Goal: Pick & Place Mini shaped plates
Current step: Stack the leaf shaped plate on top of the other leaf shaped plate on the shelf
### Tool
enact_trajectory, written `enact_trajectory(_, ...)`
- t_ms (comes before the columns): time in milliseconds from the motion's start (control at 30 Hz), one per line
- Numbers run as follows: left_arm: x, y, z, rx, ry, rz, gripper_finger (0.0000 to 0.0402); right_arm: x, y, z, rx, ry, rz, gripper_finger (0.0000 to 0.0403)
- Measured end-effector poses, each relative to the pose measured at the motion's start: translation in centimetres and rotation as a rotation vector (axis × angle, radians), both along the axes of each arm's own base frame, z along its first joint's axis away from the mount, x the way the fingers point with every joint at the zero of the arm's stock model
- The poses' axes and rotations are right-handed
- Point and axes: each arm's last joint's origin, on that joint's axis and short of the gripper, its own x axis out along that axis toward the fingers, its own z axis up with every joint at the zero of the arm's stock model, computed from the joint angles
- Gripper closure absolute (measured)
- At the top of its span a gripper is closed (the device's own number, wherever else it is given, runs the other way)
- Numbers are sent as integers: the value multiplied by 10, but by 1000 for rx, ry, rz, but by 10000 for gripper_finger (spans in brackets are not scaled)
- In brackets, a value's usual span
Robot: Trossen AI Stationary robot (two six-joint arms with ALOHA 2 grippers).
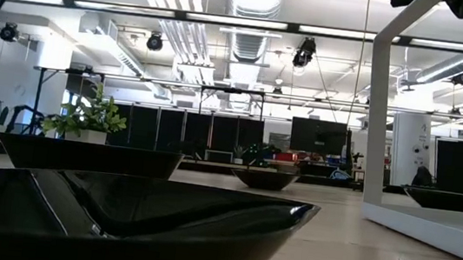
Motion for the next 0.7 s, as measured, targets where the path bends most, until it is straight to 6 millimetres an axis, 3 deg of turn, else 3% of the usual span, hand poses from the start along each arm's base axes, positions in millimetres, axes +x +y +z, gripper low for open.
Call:
enact_trajectory(433, -51, -6, -16, -88, -98, 130, 344, 22, -22, 4, 25, 26, 41, 346)
enact_trajectory(700, -79, -7, -26, -168, -197, 174, 344, 47, -44, -10, 114, 134, 84, 346)
